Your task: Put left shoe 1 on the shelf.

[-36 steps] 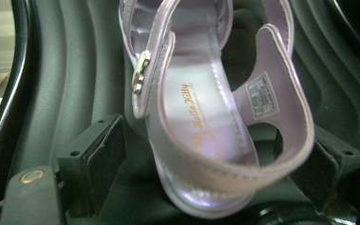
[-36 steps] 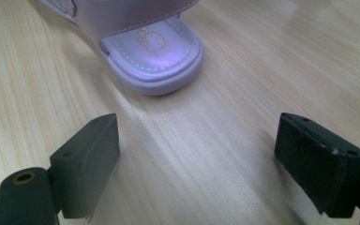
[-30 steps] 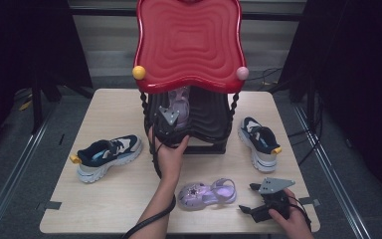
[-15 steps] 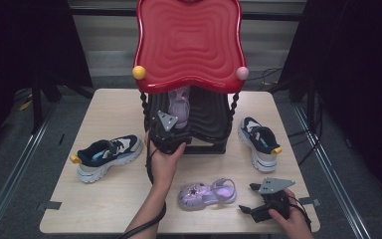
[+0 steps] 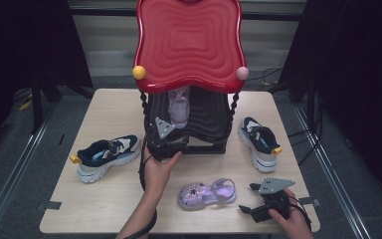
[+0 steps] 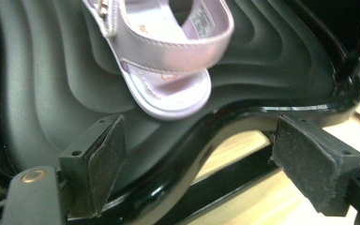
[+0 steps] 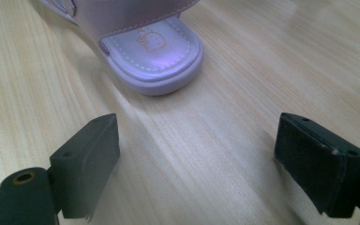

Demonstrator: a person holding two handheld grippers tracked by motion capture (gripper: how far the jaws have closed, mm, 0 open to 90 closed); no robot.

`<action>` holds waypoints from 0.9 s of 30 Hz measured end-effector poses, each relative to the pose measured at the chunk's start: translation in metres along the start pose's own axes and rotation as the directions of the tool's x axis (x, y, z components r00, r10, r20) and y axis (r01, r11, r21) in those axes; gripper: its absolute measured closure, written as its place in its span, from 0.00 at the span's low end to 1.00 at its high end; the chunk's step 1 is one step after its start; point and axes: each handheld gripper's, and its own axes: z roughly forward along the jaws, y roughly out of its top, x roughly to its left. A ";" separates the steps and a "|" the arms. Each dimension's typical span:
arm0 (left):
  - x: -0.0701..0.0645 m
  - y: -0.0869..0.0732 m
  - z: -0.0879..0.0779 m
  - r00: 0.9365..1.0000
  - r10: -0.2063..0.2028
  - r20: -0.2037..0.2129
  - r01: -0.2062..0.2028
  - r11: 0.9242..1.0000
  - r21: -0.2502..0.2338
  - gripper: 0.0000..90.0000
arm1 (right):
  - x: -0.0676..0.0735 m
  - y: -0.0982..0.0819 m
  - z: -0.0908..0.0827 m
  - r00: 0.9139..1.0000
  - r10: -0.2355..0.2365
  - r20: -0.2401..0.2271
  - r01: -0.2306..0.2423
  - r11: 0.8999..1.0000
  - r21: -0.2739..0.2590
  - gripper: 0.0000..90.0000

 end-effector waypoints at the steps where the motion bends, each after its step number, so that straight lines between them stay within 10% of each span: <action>1: -0.001 -0.001 -0.001 1.000 0.006 0.004 -0.006 1.000 0.003 0.19 | 0.000 0.000 0.000 1.000 0.001 0.000 -0.001 1.000 0.000 0.15; 27: 0.003 -0.028 -0.030 0.984 0.045 0.173 -0.059 0.995 0.077 0.19 | 0.000 0.000 0.000 1.000 0.001 0.000 -0.001 1.000 0.000 0.15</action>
